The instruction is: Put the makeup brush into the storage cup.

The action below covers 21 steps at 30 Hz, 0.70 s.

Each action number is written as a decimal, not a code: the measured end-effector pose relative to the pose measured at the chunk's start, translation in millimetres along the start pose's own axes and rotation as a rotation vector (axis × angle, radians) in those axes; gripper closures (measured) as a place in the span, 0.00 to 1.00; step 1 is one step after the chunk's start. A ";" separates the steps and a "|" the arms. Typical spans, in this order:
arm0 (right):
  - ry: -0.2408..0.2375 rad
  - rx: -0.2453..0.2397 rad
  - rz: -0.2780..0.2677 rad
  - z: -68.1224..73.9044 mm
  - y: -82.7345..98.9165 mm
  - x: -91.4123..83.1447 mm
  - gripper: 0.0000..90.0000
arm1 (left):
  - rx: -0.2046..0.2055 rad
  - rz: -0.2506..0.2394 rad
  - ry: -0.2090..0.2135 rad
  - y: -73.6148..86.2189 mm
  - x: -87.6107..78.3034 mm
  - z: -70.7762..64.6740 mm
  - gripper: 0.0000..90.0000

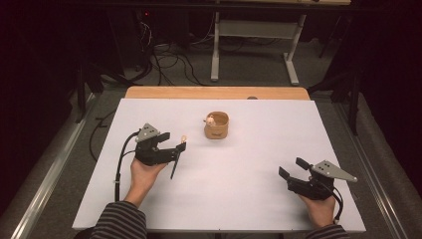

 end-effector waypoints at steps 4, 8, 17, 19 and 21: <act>0.000 0.000 0.000 0.0 0.0 0.3 0.28 | -0.001 0.002 -0.011 -2.2 2.6 2.3 0.28; -0.001 -0.001 0.002 0.4 0.2 0.5 0.28 | -0.014 0.004 -0.018 -2.9 6.0 6.0 0.28; -0.001 -0.004 0.003 0.7 0.3 0.8 0.28 | -0.016 0.032 -0.045 -4.5 13.1 14.5 0.28; -0.002 -0.005 0.004 0.7 0.4 0.7 0.28 | -0.012 0.036 -0.047 -4.9 14.0 14.8 0.28; -0.002 -0.004 0.004 0.8 0.4 0.7 0.28 | -0.009 0.049 -0.051 -5.4 15.6 15.1 0.28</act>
Point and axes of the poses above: each handheld gripper's, and its own axes: x roughly forward along the jaws, y roughly out of its underside, z roughly to its left, the point moved 8 cm from there along x, roughly forward along the jaws, and after that the axes turned 1 degree about -x, right-handed, at the moved point
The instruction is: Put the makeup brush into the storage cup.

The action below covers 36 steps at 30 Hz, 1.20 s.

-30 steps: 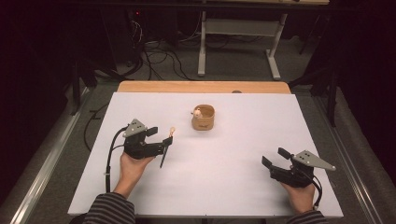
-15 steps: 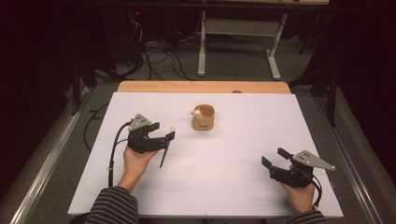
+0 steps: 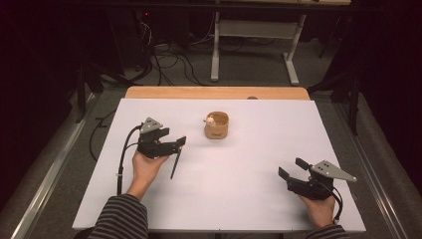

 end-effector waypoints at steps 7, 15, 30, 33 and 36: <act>-0.002 0.001 0.003 0.2 0.3 0.3 0.28 | 0.006 0.046 -0.004 -1.7 5.4 -1.1 0.28; 0.001 -0.009 0.010 1.7 0.7 0.7 0.28 | 0.013 0.126 -0.021 -3.2 9.7 -2.1 0.30; -0.002 -0.016 0.011 1.8 0.7 1.1 0.28 | 0.019 0.259 -0.056 -1.0 13.4 -0.2 0.32; -0.002 -0.017 0.011 1.7 0.7 1.1 0.28 | 0.013 0.280 -0.058 -1.0 14.0 0.3 0.32; -0.003 -0.019 0.013 2.2 0.9 1.3 0.28 | 0.018 0.313 -0.059 -0.6 14.6 0.3 0.33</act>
Point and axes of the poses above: each handheld gripper's, and its own axes: x roughly forward along the jaws, y roughly out of its underside, z roughly to its left, the point moved 8 cm from there along x, roughly forward along the jaws, and after that the axes turned 1 degree about -x, right-handed, at the moved point
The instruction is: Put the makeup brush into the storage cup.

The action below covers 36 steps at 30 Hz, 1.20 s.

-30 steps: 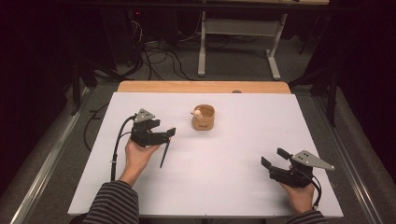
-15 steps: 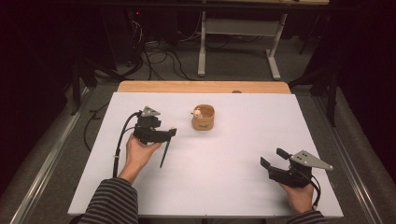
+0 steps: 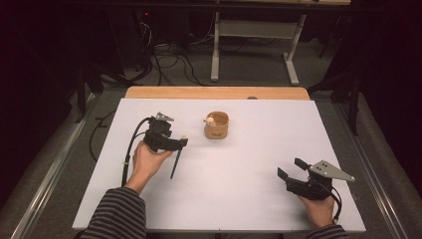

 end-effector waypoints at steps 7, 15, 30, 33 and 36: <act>0.000 -0.002 -0.002 0.1 -0.2 0.0 0.28 | -0.016 0.081 -0.003 2.1 4.3 0.5 0.33; 0.000 -0.006 0.003 0.8 0.1 0.4 0.28 | -0.017 0.139 -0.006 6.9 9.4 1.5 0.32; 0.006 -0.003 0.006 0.3 0.3 0.6 0.28 | -0.023 0.243 -0.040 14.6 16.4 5.5 0.38; 0.006 -0.002 0.004 -0.3 0.3 0.4 0.28 | -0.017 0.262 -0.040 15.8 18.3 4.5 0.40; 0.005 -0.002 0.005 -0.1 0.3 0.5 0.28 | -0.017 0.280 -0.037 17.8 21.0 3.2 0.42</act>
Point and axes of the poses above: each handheld gripper's, and its own axes: x roughly forward along the jaws, y roughly out of its underside, z roughly to its left, the point moved 8 cm from there along x, roughly forward along the jaws, and after that the axes turned 1 degree about -x, right-handed, at the moved point
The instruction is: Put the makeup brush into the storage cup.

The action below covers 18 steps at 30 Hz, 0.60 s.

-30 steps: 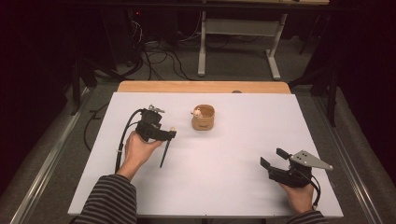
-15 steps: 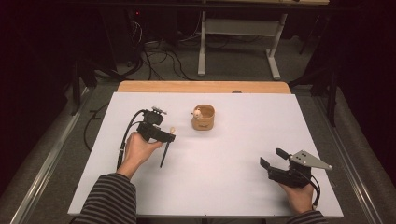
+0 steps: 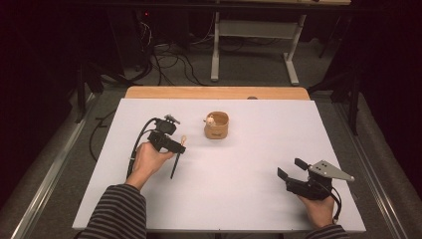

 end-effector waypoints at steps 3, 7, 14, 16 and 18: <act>-0.002 0.000 0.002 0.2 0.2 0.1 0.28 | 0.003 0.016 0.000 0.8 2.6 -0.1 0.44; -0.001 0.002 0.004 0.1 0.4 0.2 0.28 | -0.005 0.032 -0.005 1.0 6.1 1.1 0.45; -0.002 -0.001 0.004 0.2 0.3 0.2 0.28 | -0.011 0.047 -0.015 0.9 9.8 3.5 0.48; -0.002 0.002 0.005 0.1 0.4 0.1 0.28 | -0.012 0.053 -0.017 1.1 11.4 3.9 0.50; 0.000 0.001 0.005 0.0 0.4 0.2 0.28 | -0.012 0.056 -0.013 1.1 12.8 3.7 0.52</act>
Point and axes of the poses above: each handheld gripper's, and its own axes: x roughly forward along the jaws, y roughly out of its underside, z roughly to its left, the point moved 8 cm from there along x, roughly forward along the jaws, and after that the axes turned 1 degree about -x, right-handed, at the moved point
